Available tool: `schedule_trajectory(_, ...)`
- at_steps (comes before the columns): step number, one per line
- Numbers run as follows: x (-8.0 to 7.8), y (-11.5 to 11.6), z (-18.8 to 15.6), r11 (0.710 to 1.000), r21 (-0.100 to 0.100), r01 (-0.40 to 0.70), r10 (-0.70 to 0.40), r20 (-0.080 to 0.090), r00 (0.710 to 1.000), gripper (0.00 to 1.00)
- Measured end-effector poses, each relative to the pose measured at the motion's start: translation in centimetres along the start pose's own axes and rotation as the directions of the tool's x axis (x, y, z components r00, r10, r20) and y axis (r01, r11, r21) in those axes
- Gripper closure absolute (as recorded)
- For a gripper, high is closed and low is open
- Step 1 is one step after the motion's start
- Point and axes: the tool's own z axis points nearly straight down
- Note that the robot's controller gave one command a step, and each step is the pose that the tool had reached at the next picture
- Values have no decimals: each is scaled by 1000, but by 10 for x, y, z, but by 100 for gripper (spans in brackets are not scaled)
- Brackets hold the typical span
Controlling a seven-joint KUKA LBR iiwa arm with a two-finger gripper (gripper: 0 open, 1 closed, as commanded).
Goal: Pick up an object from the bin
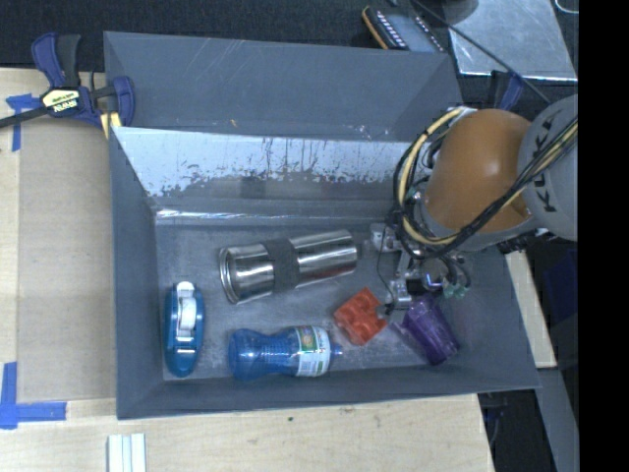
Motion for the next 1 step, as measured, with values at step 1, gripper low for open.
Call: schedule_trajectory(1,-2,0,-4,1000,1,1,-1,8,1000,0)
